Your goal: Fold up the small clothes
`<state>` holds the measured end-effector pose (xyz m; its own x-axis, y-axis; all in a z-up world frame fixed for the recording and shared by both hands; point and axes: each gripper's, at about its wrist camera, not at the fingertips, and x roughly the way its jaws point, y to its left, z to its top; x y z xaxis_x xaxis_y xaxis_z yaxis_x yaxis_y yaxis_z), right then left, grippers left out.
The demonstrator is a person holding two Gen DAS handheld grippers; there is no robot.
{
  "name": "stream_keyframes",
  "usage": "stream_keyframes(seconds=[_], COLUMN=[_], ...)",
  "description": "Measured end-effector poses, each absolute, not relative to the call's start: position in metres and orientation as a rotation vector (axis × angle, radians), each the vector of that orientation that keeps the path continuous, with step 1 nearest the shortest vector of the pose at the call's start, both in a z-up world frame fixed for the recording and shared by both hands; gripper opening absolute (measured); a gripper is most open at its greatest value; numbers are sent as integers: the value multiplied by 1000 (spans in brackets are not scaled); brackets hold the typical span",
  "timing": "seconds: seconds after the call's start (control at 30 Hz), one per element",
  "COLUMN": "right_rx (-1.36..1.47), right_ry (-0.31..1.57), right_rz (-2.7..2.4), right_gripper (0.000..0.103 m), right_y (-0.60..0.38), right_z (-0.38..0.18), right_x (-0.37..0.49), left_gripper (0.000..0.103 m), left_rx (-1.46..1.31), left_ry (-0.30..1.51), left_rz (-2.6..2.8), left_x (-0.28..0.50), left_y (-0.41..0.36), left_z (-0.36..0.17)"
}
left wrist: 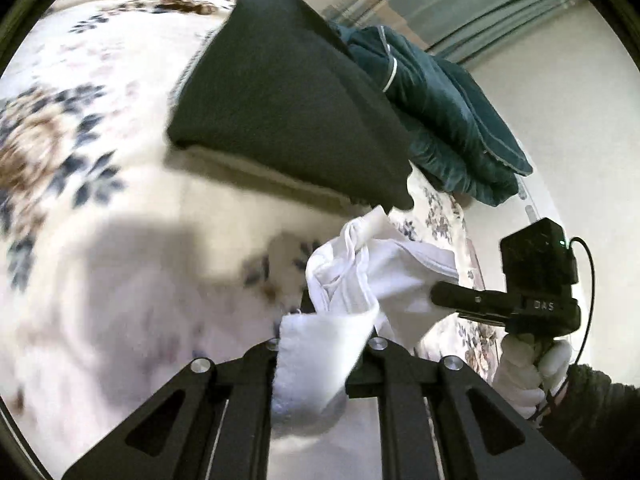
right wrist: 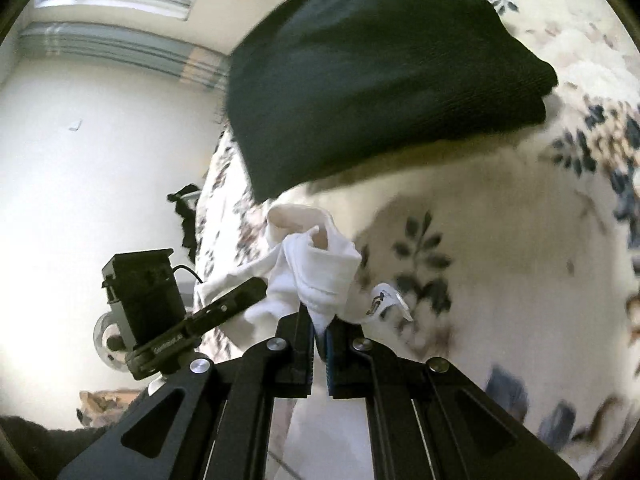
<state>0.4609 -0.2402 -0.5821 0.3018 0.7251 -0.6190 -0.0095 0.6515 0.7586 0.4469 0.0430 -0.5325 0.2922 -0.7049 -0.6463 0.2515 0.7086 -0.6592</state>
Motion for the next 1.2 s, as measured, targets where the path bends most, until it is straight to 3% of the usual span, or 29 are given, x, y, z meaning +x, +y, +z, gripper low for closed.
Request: stream_keyframes(seconds=[0.27, 0.37, 0.4, 0.43, 0.53, 0.57, 0.6, 0.67, 0.87, 1.07, 1.2], right_rx=[767, 772, 759, 745, 738, 759, 799, 911, 1054, 1071, 1157], right_ry=[1242, 1324, 1349, 1379, 1470, 1488, 1494, 1474, 1429, 1422, 1383], right_rz=[596, 589, 579, 559, 458, 422, 397, 355, 208, 102, 97], right_gripper=[4, 5, 5, 5, 7, 18, 38, 61, 63, 63, 63], right_y=[-245, -233, -233, -234, -247, -254, -259, -270, -276, -274, -274], right_z=[-585, -605, -607, -612, -628, -631, -636, -642, -665, -675, -661], right_x=[367, 330, 321, 312, 280, 270, 263, 249, 246, 240, 217], left_gripper=[13, 42, 60, 64, 64, 64, 64, 64, 64, 64, 64], left_rx=[-528, -487, -473, -464, -477, -492, -518, -564, -607, -467, -670], left_ry=[1201, 1277, 1297, 1321, 1388, 1396, 1401, 1393, 1369, 1367, 1398], left_rz=[-628, -603, -591, -569, -496, -471, -441, -398, -337, -317, -325], left_x=[369, 331, 315, 298, 259, 254, 249, 247, 290, 287, 264], left_y=[63, 68, 74, 82, 105, 109, 116, 124, 110, 81, 90], left_z=[-540, -550, -553, -557, -568, -569, -571, -573, -585, -575, -582])
